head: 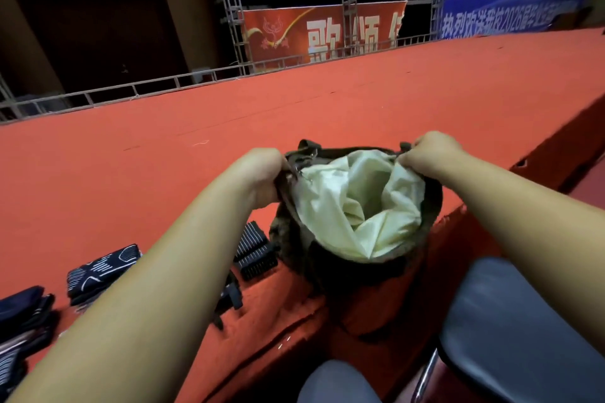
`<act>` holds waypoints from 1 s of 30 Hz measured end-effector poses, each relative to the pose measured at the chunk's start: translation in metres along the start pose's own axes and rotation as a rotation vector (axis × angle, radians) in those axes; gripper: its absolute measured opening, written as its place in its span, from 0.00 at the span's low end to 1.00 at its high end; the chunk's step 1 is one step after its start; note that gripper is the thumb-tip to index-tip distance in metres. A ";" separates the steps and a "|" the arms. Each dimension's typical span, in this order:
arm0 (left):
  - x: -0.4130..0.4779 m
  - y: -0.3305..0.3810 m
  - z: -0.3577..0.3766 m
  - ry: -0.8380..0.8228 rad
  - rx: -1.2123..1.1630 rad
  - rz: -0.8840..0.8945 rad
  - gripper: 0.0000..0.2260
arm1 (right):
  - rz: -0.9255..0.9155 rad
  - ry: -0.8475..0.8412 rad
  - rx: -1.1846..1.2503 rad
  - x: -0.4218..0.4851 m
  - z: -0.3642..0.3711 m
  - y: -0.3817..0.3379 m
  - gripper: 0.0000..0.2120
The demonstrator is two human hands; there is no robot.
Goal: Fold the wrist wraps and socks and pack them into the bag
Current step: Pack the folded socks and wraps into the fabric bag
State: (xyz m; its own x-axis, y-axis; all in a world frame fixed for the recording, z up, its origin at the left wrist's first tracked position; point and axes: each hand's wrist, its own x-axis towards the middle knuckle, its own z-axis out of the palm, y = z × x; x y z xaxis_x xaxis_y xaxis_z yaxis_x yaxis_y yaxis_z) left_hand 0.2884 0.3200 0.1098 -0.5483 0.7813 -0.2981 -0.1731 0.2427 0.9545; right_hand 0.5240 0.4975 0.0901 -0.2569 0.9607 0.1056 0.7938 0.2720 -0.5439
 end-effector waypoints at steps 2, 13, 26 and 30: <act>-0.011 0.030 0.005 -0.017 -0.137 0.119 0.11 | -0.127 0.262 0.139 0.000 -0.027 -0.018 0.17; -0.025 0.063 -0.007 0.251 0.882 0.226 0.12 | -0.240 0.261 -0.422 0.010 -0.078 -0.045 0.07; -0.012 0.060 0.010 0.145 0.608 0.301 0.12 | -0.294 0.273 -0.037 -0.018 -0.059 -0.076 0.20; -0.002 0.043 0.011 0.145 0.611 0.299 0.13 | -0.528 -0.075 0.114 -0.059 0.001 -0.087 0.07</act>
State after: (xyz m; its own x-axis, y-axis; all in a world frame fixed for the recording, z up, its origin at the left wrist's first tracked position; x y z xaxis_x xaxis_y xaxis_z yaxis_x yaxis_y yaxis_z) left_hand 0.2909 0.3352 0.1515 -0.6118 0.7907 0.0211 0.4704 0.3423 0.8134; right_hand 0.4696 0.4175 0.1306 -0.6465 0.6871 0.3314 0.4825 0.7048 -0.5200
